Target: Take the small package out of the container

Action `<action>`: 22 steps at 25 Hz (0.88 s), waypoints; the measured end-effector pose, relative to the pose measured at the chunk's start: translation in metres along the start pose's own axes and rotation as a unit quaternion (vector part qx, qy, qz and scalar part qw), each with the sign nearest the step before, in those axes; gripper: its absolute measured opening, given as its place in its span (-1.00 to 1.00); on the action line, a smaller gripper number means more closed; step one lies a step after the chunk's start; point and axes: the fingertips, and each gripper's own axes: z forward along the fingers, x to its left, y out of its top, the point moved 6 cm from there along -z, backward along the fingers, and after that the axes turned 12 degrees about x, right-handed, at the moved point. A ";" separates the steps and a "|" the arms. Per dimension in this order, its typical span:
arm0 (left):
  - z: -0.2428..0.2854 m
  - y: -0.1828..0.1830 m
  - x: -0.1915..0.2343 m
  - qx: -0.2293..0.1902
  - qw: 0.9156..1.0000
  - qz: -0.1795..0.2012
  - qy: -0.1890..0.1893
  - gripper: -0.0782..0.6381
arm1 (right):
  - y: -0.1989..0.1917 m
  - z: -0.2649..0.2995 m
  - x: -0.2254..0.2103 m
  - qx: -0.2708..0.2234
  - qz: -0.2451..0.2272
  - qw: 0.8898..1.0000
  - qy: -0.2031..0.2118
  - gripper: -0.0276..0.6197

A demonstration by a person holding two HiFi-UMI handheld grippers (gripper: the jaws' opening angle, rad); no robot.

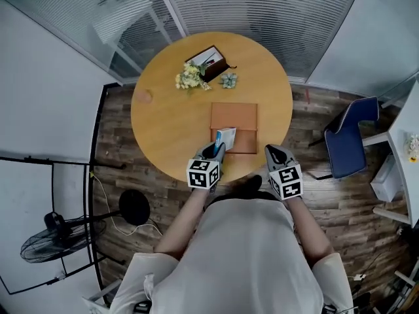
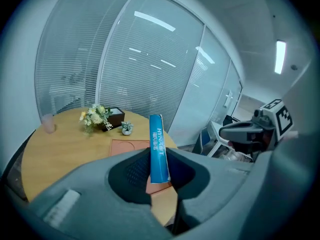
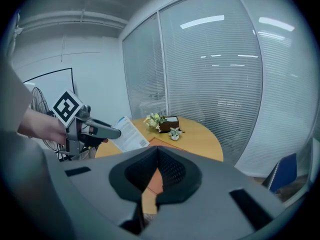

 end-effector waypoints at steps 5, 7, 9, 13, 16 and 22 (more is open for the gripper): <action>-0.052 -0.004 0.006 -0.018 1.000 0.017 0.002 -0.56 | 0.015 -0.025 0.030 -0.017 -0.009 1.000 -0.018 -0.91; -0.073 -0.004 0.006 -0.026 0.999 0.026 0.000 -0.56 | 0.020 -0.036 0.040 -0.023 -0.009 0.999 -0.022 -0.91; -0.092 -0.003 0.004 -0.038 0.999 0.034 -0.005 -0.56 | 0.024 -0.047 0.050 -0.029 -0.009 0.999 -0.025 -0.91; -0.127 -0.006 -0.004 -0.063 0.997 0.046 -0.013 -0.56 | 0.028 -0.075 0.069 -0.042 -0.021 0.998 -0.032 -0.91; -0.149 -0.005 -0.015 -0.077 0.995 0.052 -0.022 -0.56 | 0.031 -0.099 0.077 -0.056 -0.024 0.997 -0.040 -0.91; -0.185 -0.005 -0.034 -0.107 0.992 0.061 -0.029 -0.56 | 0.033 -0.138 0.087 -0.081 -0.016 0.996 -0.044 -0.91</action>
